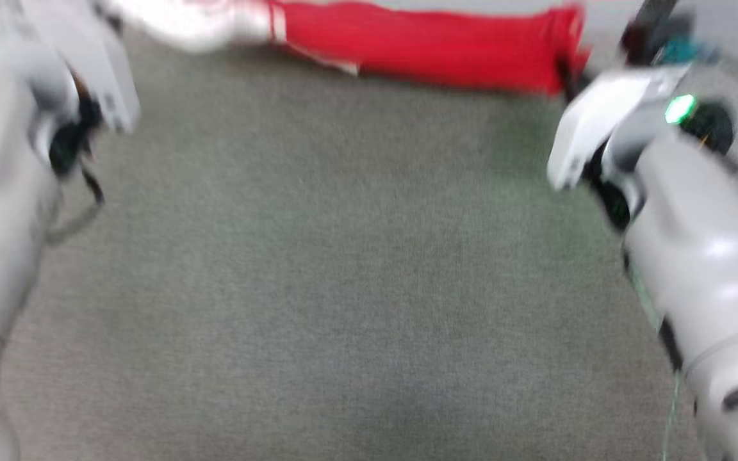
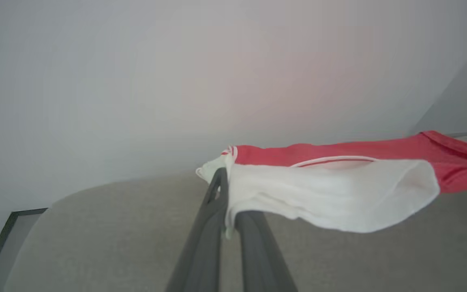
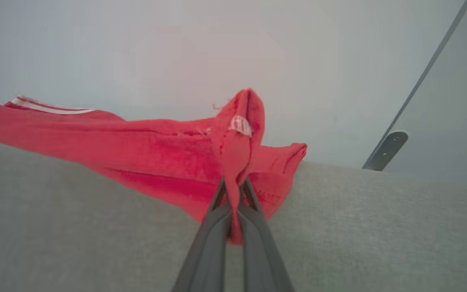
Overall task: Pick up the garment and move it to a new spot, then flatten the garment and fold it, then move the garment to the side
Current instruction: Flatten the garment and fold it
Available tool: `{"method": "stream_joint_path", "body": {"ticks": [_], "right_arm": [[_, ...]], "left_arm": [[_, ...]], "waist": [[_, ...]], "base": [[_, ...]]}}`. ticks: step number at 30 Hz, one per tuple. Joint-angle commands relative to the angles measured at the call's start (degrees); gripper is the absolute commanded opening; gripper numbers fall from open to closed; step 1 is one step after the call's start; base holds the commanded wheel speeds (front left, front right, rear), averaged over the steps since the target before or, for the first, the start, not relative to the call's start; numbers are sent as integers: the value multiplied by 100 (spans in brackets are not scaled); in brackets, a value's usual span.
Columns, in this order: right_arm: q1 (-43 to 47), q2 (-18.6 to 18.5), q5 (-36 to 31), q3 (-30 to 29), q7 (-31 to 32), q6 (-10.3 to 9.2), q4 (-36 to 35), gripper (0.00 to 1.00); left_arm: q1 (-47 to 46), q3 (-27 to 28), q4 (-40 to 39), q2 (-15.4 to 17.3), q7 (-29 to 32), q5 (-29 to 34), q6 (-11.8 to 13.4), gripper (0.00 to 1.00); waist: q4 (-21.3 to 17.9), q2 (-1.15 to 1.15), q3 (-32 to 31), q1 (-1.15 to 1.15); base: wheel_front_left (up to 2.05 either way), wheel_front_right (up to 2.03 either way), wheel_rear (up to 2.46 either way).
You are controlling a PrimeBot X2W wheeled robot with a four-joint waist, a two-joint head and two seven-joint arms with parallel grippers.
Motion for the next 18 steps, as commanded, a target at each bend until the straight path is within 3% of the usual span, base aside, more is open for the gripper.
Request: {"method": "stream_joint_path", "body": {"ticks": [1, 6, 10, 14, 18], "right_arm": [[395, -37, 249, 304, 158, -9, -225, 0], [2033, -822, 1553, 1373, 985, -9, -1893, 0], [3257, -1728, 2519, 1700, 1716, -9, -3558, 0], [4312, -2316, 3085, 1383, 2300, -9, -4750, 0], [5098, -2567, 3207, 939, 2820, -9, -5550, 0]], "left_arm": [[362, 3, -142, 102, -69, -62, -10, 0], [1826, -20, -1027, 344, -214, -308, 233, 0], [2911, -13, -2156, 749, -307, -486, 743, 0], [3774, 35, -3571, 1239, -351, -623, 1405, 0], [4521, 69, -4889, 1661, -353, -789, 2080, 0]], "waist": [[184, 0, -827, 0], [313, 0, -1051, 0], [368, 0, -1047, 0], [433, 0, -970, 0], [485, 0, -881, 0]], "base": [[0, 0, 0], [0, 0, 0], [0, 0, 0], [0, 0, 0], [0, 0, 0]]}}
